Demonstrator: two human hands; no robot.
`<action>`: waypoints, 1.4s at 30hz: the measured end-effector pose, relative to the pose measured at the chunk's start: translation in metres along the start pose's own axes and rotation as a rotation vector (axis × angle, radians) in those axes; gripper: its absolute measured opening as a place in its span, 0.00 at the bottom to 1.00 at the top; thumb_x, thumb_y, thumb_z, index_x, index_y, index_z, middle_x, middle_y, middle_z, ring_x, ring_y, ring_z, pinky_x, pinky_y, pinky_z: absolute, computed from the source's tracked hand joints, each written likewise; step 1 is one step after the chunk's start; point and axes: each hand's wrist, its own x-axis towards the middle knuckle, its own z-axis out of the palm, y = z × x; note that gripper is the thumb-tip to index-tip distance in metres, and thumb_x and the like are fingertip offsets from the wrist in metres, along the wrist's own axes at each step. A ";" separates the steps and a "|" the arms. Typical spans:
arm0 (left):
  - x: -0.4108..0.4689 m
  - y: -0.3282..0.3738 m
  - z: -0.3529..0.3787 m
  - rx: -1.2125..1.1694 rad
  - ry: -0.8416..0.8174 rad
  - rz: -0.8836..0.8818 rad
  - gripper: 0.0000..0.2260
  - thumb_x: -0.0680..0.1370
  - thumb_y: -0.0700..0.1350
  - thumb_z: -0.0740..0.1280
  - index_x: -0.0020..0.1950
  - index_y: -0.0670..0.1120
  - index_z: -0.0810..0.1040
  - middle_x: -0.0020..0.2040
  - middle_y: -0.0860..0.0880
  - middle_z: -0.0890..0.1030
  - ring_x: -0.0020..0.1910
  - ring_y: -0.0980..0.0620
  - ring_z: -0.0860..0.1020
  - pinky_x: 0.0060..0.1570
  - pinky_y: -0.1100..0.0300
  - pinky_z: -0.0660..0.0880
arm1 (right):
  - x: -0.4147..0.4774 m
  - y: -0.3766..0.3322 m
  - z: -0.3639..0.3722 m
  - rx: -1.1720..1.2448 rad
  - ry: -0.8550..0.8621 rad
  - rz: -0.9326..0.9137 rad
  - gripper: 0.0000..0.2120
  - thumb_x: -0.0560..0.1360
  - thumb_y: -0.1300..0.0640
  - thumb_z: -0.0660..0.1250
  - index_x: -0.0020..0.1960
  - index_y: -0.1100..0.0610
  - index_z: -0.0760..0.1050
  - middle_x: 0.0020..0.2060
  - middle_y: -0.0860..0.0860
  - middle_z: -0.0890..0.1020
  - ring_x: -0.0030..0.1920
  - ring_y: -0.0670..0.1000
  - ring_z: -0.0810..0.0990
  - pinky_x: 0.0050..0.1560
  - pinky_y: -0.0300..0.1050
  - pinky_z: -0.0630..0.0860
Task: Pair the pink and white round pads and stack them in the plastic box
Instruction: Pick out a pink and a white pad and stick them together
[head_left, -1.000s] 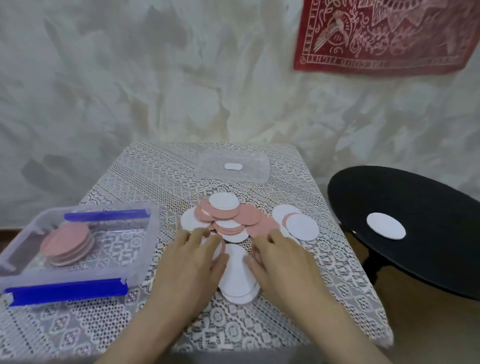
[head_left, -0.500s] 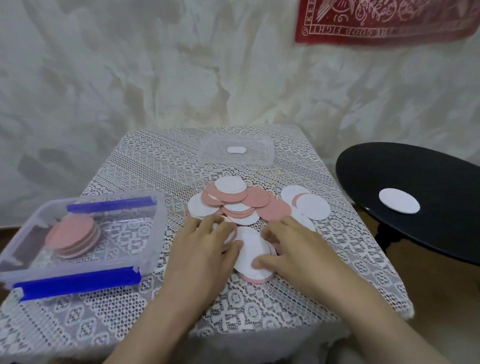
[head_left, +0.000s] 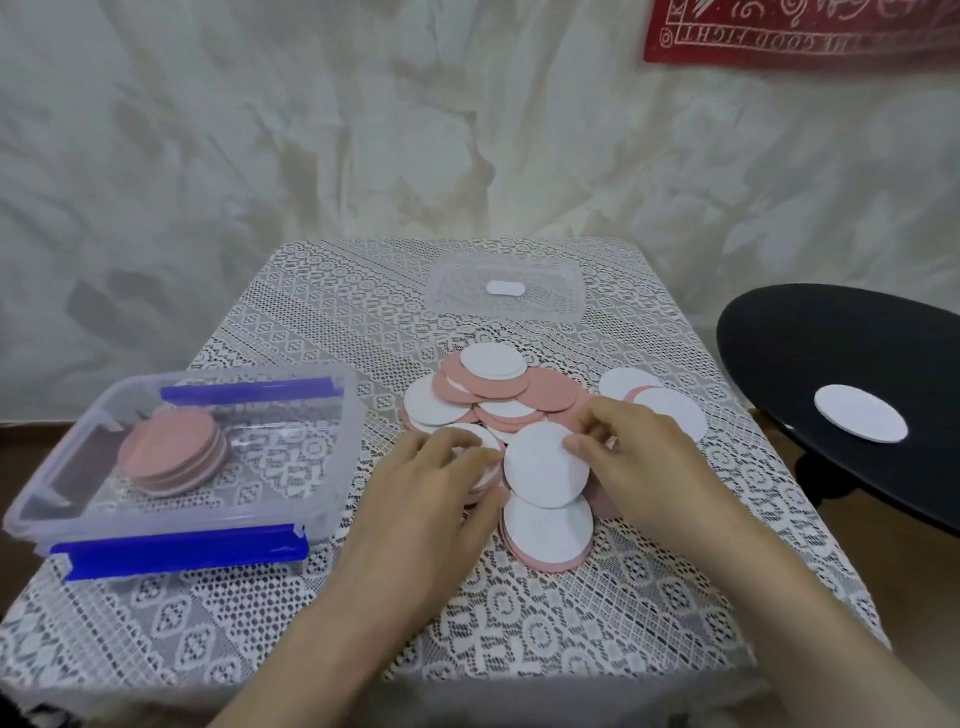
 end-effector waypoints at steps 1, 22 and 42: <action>0.001 0.000 -0.001 -0.010 0.004 -0.003 0.15 0.79 0.56 0.64 0.61 0.52 0.81 0.57 0.56 0.79 0.54 0.51 0.72 0.53 0.53 0.75 | 0.001 0.000 -0.002 0.056 0.015 0.004 0.06 0.80 0.52 0.67 0.44 0.48 0.76 0.40 0.45 0.81 0.39 0.48 0.79 0.39 0.45 0.77; -0.021 -0.001 -0.023 -0.484 -0.052 -0.268 0.05 0.81 0.50 0.65 0.46 0.51 0.77 0.39 0.53 0.80 0.40 0.55 0.76 0.43 0.51 0.75 | -0.029 -0.011 0.002 -0.256 -0.235 -0.057 0.31 0.68 0.33 0.72 0.68 0.41 0.72 0.47 0.38 0.73 0.46 0.42 0.75 0.45 0.44 0.70; -0.016 0.005 -0.023 -0.576 -0.065 -0.337 0.07 0.83 0.44 0.61 0.53 0.57 0.76 0.32 0.53 0.81 0.30 0.56 0.81 0.33 0.58 0.71 | -0.006 0.002 -0.002 0.267 0.064 0.015 0.04 0.81 0.54 0.66 0.48 0.51 0.77 0.43 0.46 0.81 0.44 0.50 0.81 0.43 0.54 0.82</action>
